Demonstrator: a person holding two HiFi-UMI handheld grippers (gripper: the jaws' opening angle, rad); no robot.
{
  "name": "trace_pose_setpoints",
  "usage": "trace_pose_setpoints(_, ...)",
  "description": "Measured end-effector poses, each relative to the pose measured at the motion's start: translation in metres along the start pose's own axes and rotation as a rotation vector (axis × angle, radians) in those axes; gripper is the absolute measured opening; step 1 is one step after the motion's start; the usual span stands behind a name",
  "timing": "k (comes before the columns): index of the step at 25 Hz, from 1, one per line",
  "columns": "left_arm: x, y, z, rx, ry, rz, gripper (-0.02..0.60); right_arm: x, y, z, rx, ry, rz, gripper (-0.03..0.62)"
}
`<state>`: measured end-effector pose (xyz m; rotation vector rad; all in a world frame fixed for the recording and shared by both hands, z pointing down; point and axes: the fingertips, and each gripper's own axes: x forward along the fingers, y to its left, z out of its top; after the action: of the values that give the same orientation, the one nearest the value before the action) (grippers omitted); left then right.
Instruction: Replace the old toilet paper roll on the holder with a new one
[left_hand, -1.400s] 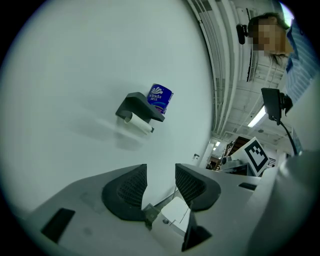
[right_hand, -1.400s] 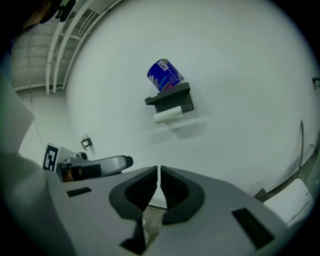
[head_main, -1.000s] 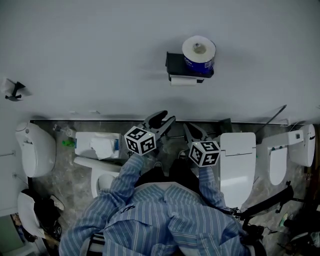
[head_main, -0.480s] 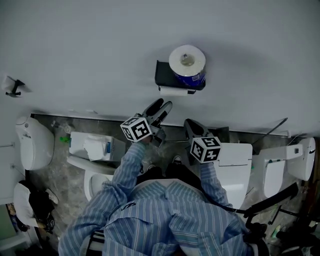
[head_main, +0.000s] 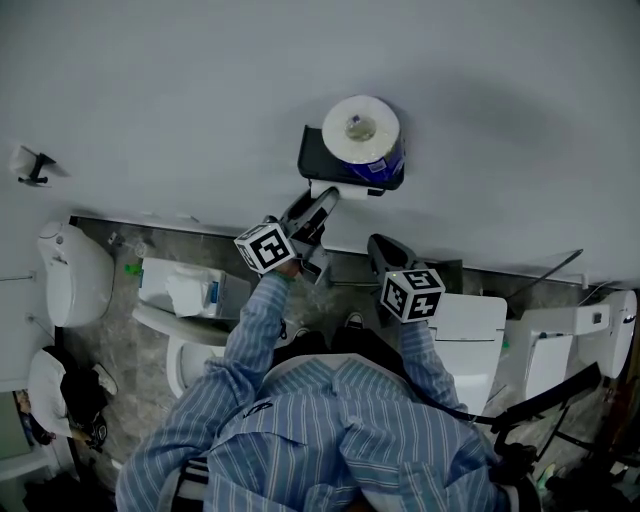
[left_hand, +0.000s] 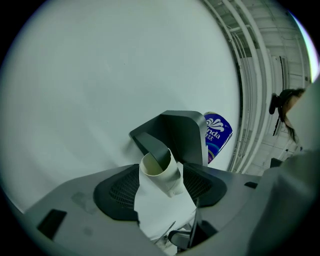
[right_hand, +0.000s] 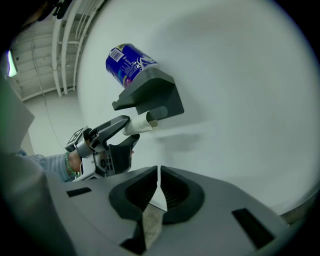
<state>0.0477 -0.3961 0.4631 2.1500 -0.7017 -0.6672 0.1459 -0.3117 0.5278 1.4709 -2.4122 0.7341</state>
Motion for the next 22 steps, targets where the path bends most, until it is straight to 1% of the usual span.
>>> trace_pose_setpoints(3,0.001,0.003,0.001,-0.026,-0.001,0.01,0.253,0.002,-0.003,0.001,0.003,0.0,0.008,0.021)
trace_pose_setpoints(7,0.003,-0.004,0.0,0.001,0.024,-0.016,0.238,0.004,-0.004,-0.001,0.01,0.004,0.009,0.021)
trace_pose_setpoints(10,0.003,-0.004,-0.002,-0.004,0.045,-0.016,0.23,0.004,-0.005,-0.002,0.015,0.005,0.008,0.021)
trace_pose_setpoints(12,0.006,-0.006,-0.004,-0.011,0.061,-0.029,0.224,0.004,-0.008,-0.003,0.02,0.005,0.004,0.021)
trace_pose_setpoints(16,0.012,-0.012,-0.013,0.0,0.106,-0.042,0.218,0.001,-0.01,-0.005,0.03,0.006,-0.007,0.021)
trace_pose_setpoints(20,0.021,-0.017,-0.025,-0.013,0.134,-0.058,0.212,-0.004,-0.013,-0.008,0.036,0.004,-0.017,0.021)
trace_pose_setpoints(22,0.027,-0.021,-0.032,-0.002,0.159,-0.065,0.209,-0.007,-0.015,-0.009,0.038,0.003,-0.022,0.021)
